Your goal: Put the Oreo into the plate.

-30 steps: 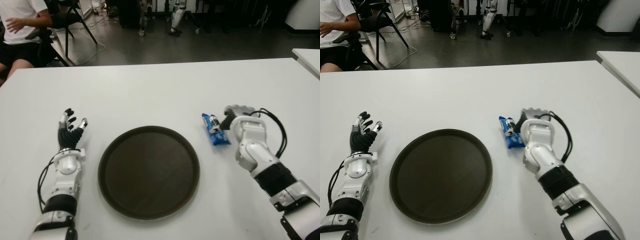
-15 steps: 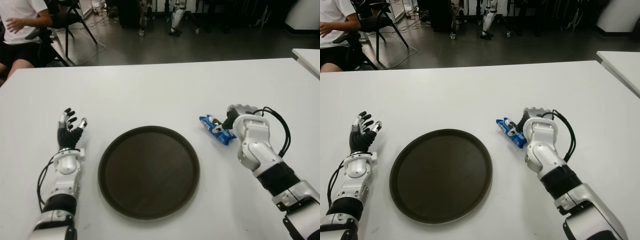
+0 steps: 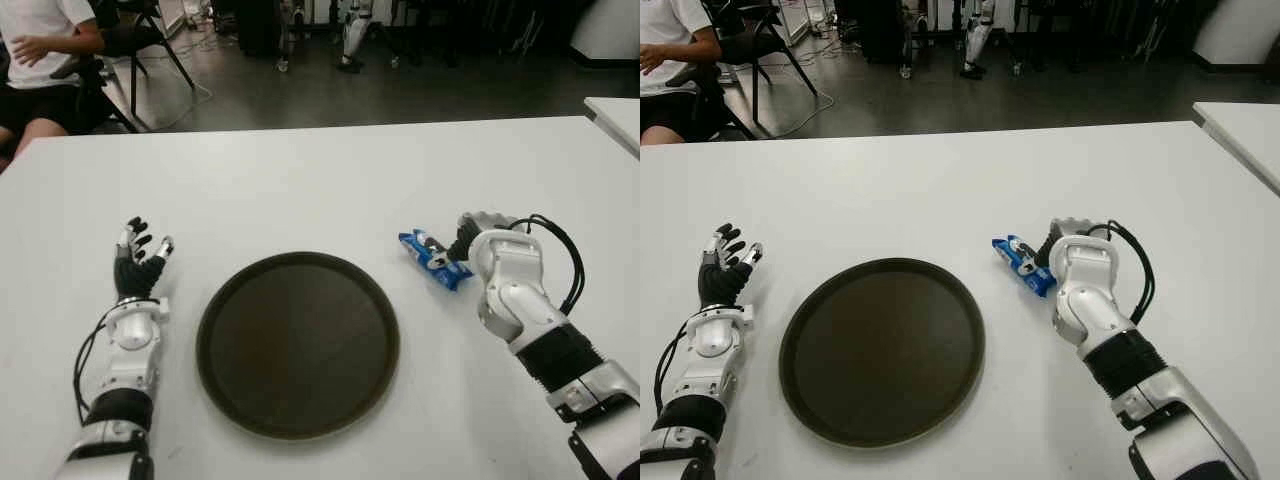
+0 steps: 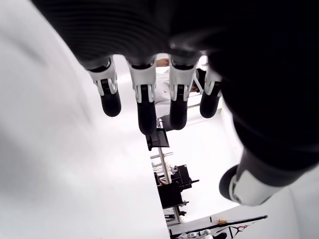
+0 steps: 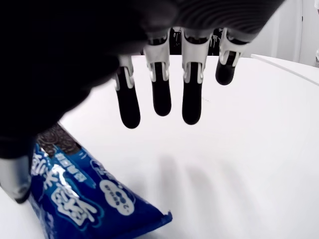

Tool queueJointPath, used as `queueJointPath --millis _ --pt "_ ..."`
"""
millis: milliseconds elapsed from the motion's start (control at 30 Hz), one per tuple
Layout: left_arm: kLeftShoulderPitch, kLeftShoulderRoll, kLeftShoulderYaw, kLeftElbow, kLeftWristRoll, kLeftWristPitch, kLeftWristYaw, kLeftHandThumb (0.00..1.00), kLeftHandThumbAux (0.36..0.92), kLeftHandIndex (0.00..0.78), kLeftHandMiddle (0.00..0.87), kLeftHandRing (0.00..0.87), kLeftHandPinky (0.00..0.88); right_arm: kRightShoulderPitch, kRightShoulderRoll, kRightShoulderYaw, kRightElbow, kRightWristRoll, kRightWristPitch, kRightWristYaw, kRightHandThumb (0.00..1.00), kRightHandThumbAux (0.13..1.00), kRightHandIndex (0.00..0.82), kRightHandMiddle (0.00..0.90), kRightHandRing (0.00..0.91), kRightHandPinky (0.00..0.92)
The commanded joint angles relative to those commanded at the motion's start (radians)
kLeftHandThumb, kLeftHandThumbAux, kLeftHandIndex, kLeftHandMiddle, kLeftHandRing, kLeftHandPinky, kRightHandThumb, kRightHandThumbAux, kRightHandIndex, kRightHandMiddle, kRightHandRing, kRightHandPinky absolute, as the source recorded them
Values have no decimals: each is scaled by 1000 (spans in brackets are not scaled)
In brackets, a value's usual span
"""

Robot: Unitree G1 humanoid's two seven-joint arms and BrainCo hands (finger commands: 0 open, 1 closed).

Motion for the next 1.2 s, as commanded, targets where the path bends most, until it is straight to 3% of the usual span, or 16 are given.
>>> queueJointPath --millis 633,933,1033,1200 --pt "6 -1 -5 -13 9 -8 7 253 653 86 173 147 61 -9 18 0 39 34 -30 -50 0 538 402 423 241 0" --pt "6 -2 -7 -21 6 4 0 259 656 84 167 130 33 -4 29 -10 39 52 -43 -93 0 572 463 552 288 0" --pt "6 -3 -7 -24 4 7 -1 263 660 81 169 130 32 -10 34 -3 42 54 -42 -101 0 566 457 530 289 0" --pt "3 -6 -4 -22 1 13 3 274 662 88 182 149 52 -24 33 14 40 52 -52 -80 0 533 351 324 211 6"
